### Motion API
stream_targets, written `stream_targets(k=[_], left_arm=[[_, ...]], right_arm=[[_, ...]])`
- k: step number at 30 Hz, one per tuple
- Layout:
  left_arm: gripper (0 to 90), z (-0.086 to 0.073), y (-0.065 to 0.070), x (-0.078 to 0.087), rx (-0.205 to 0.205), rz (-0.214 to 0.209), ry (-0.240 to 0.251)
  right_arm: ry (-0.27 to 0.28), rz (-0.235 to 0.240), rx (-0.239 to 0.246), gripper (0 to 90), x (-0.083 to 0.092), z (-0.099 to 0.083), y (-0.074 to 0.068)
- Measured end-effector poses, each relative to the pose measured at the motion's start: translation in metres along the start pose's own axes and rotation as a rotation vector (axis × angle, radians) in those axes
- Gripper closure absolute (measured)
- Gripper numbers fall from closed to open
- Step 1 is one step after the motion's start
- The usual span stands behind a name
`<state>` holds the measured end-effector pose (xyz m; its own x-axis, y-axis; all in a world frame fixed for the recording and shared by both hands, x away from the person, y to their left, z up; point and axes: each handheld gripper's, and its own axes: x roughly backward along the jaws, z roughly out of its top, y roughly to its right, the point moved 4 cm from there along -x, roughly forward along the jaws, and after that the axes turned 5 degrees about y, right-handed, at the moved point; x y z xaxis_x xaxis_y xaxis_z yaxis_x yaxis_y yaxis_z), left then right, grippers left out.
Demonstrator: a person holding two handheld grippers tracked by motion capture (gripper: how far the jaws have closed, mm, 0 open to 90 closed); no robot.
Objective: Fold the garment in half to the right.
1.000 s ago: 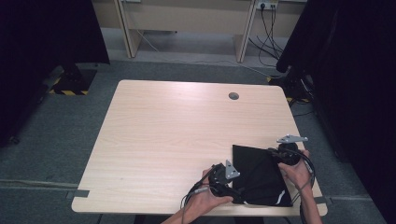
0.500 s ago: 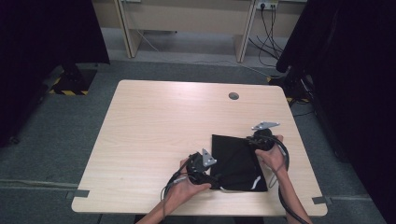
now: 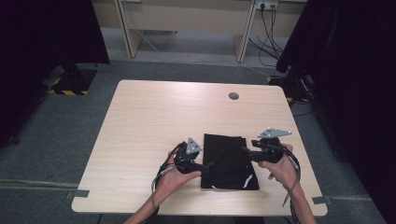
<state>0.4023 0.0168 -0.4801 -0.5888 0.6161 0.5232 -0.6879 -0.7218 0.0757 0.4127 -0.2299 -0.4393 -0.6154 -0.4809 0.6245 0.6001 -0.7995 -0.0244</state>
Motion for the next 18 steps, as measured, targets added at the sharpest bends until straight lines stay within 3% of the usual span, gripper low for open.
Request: stream_targets(k=[3,5,9,11,13,18], left_arm=[[12.0,0.004,-0.010,-0.013,0.005,0.039,-0.013],[12.0,0.004,-0.012,-0.021,0.009,0.040,-0.036],[11.6,-0.002,-0.013,-0.032,-0.001,0.060,-0.071],[11.6,-0.006,-0.013,-0.033,-0.010,0.067,-0.079],[11.5,-0.007,-0.014,-0.033,0.011,0.067,-0.077],[11.3,-0.006,-0.014,-0.033,0.004,0.075,-0.079]], right_arm=[[-0.007,0.030,-0.002,46.4,0.005,-0.012,-0.010],[-0.039,0.056,-0.005,50.5,0.002,-0.022,-0.015],[-0.092,0.112,0.011,71.1,-0.010,-0.042,-0.017],[-0.088,0.143,0.013,80.8,-0.010,-0.049,-0.016],[-0.064,0.150,0.019,87.9,-0.003,-0.051,-0.014],[-0.001,0.119,0.037,90.0,0.027,-0.048,-0.010]])
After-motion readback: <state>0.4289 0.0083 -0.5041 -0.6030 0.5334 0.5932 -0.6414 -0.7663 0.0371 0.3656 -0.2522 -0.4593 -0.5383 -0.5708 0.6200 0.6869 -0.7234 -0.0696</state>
